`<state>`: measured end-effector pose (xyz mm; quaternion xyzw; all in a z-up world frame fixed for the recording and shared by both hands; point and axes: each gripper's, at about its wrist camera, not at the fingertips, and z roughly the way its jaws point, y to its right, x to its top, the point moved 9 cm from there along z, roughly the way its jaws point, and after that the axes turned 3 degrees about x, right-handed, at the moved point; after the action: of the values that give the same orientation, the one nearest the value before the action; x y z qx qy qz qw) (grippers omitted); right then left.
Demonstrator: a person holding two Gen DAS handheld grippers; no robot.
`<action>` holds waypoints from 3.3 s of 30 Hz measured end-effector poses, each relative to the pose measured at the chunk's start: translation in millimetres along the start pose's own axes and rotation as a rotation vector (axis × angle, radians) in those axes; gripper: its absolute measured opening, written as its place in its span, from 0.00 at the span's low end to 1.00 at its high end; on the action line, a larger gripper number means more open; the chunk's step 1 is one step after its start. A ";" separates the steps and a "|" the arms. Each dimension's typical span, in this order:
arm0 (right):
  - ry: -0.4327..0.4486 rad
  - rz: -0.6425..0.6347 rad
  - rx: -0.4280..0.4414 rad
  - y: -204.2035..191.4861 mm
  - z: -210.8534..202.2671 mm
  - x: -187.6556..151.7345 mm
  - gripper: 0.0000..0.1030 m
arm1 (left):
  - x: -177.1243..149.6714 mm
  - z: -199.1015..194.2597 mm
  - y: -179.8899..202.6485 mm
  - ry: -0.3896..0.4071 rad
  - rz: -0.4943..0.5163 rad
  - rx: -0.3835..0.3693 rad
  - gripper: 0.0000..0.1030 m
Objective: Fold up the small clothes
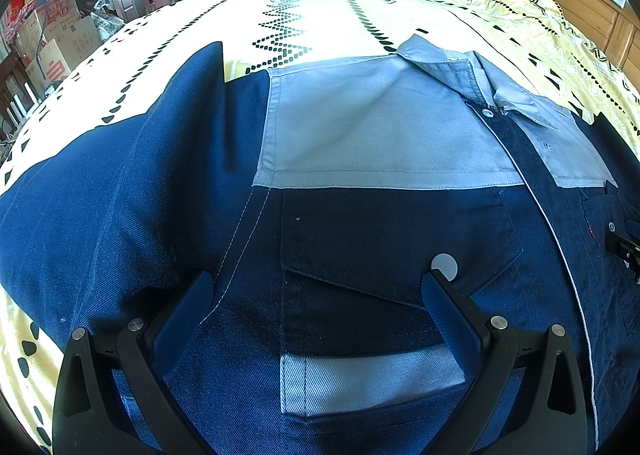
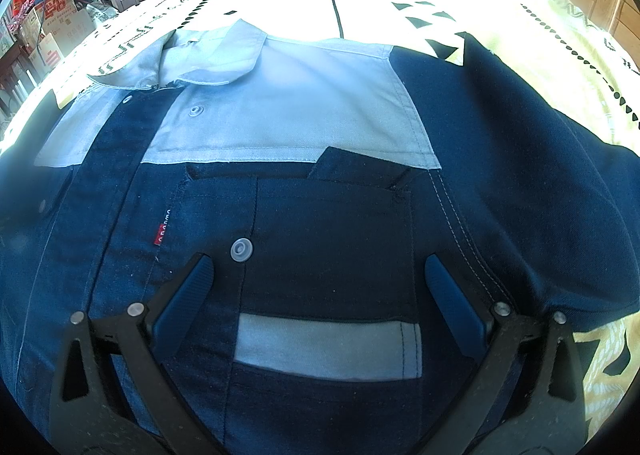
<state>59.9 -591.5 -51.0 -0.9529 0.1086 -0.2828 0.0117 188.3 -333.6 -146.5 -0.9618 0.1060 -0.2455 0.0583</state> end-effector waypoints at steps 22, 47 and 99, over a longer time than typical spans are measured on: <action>0.000 -0.001 -0.001 -1.6 2.7 1.7 1.00 | -0.1 0.7 -0.3 0.000 0.000 0.000 1.00; 0.003 -0.001 -0.001 -2.3 3.1 1.1 1.00 | 0.1 0.9 0.1 0.001 0.001 0.000 1.00; 0.003 -0.001 -0.002 -4.5 6.2 4.2 1.00 | 2.9 -0.5 13.2 0.034 0.047 -0.150 1.00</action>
<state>67.6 -588.2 -53.6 -0.9526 0.1082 -0.2840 0.0106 188.2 -347.2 -146.8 -0.9564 0.1474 -0.2518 -0.0098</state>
